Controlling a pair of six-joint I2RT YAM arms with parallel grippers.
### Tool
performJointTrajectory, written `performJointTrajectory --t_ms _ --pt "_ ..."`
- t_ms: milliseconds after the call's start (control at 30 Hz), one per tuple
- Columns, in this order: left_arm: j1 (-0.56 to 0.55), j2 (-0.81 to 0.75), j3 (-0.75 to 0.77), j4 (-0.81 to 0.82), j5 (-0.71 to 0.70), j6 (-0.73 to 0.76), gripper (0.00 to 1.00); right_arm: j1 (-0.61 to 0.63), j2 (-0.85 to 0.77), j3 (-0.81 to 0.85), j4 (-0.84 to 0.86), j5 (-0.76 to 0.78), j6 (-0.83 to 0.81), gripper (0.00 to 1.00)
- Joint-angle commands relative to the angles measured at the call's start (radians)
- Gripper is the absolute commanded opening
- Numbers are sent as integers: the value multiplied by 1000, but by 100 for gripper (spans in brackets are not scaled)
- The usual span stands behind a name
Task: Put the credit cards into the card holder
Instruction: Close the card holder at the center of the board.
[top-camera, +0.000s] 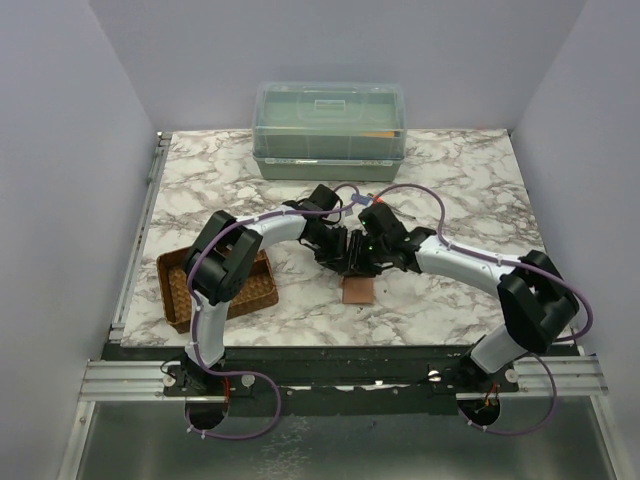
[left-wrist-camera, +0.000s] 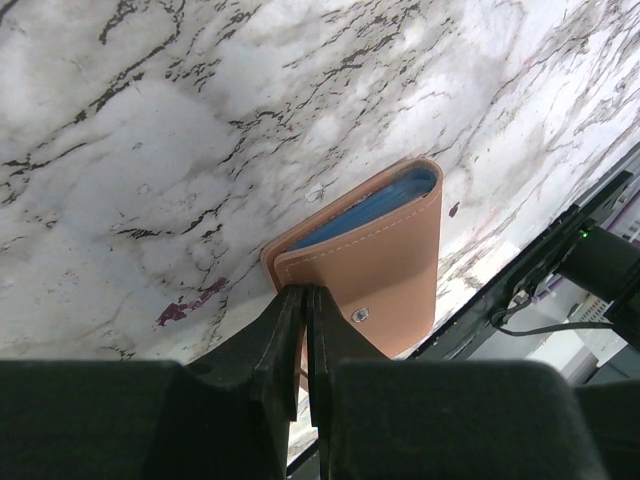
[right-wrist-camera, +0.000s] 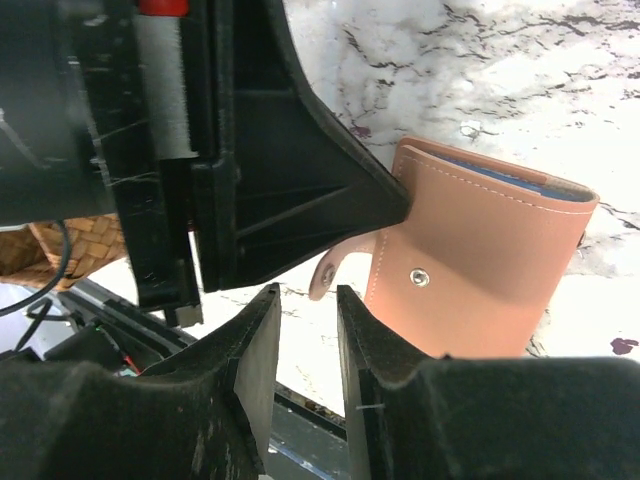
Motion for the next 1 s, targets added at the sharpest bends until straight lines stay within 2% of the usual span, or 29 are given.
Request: performJointTrajectory --t_ms 0,267,567,700,800,967 --pt "-11 7 11 -20 -65 28 13 26 48 46 -82 59 -15 32" --pt "-12 3 11 -23 -65 30 13 46 75 75 -110 92 -11 31" --pt "-15 -1 11 -26 -68 34 13 47 76 81 -115 102 -11 16" --pt "-15 -3 12 -28 -72 36 13 47 78 83 -120 107 -11 14" --pt "-15 -3 12 -30 -74 37 13 47 73 84 -135 122 -5 1" --pt "-17 -3 13 -31 -76 39 13 47 58 71 -166 154 7 0"
